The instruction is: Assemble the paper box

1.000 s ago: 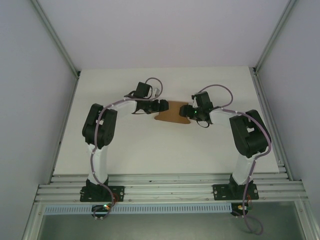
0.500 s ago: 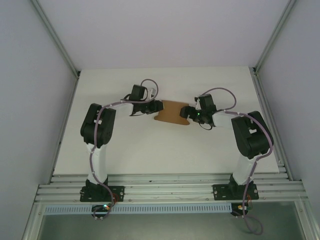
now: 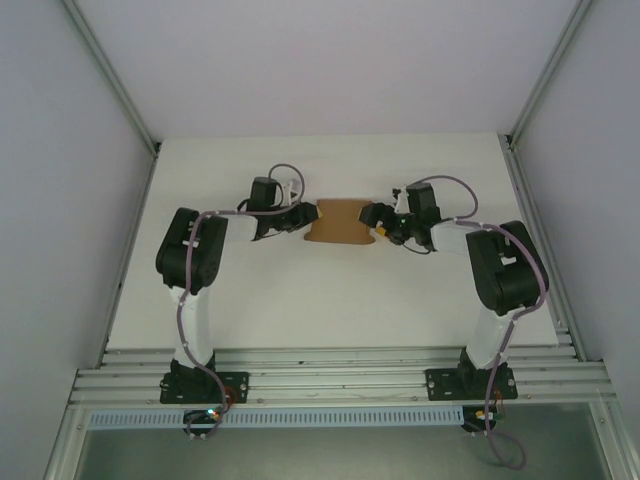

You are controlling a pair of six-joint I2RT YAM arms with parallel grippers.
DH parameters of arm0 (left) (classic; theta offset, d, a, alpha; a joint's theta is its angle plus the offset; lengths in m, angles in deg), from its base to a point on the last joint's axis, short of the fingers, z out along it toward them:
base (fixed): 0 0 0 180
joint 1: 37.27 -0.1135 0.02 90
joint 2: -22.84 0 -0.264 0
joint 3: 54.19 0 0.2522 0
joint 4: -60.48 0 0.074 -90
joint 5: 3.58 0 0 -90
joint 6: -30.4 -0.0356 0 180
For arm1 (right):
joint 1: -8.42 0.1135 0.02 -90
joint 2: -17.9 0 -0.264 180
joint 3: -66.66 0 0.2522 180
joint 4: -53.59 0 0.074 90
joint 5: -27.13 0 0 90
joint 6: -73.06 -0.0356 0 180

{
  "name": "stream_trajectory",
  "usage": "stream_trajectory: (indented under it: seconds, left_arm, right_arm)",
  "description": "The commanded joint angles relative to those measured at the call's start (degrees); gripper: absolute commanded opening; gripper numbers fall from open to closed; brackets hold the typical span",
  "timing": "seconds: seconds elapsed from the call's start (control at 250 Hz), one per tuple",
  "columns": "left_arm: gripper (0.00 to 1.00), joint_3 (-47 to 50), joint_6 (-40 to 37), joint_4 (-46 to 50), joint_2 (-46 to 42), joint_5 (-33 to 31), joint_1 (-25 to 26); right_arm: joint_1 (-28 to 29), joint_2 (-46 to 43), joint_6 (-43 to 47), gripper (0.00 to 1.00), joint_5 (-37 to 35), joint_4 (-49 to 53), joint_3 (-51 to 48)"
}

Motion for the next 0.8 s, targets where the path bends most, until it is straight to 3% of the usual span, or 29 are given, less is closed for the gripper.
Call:
stream_trajectory:
  seconds: [0.0, 0.216, 0.312, 0.371, 0.479, 0.747, 0.799]
  left_arm:
    - [0.24, 2.41, 2.20, -0.16, 1.40, 0.75, -1.41]
    - [0.24, 3.59, 2.00, -1.13, 0.74, 0.02, -1.82]
    - [0.25, 2.89, 0.75, 0.62, 0.65, -0.23, -1.90]
    - [0.25, 2.71, 0.50, 0.63, 0.63, -0.15, -1.81]
    - [0.25, 1.85, -0.28, 1.40, 0.79, -0.04, -1.72]
    - [0.32, -0.04, -2.75, 3.56, -0.95, 0.13, -0.77]
    - [0.39, -0.64, -3.20, 4.49, -2.09, 0.18, -0.72]
  right_arm:
    - [-0.51, 3.46, -3.33, 0.80, 6.12, -4.48, 2.42]
    - [-1.18, 7.49, -4.79, 0.79, 8.67, -6.47, 5.21]
    - [-1.09, 9.56, -8.26, 0.69, 11.91, -12.15, 5.71]
    - [-1.09, 10.35, -10.41, 0.56, 13.27, -15.28, 5.85]
    - [-1.00, 9.51, -10.57, 0.45, 14.01, -15.93, 5.81]
    - [-0.89, 6.67, -7.26, 0.30, 12.83, -9.67, 6.47]
    - [-0.89, 6.07, -7.34, 0.27, 12.26, -9.08, 6.06]
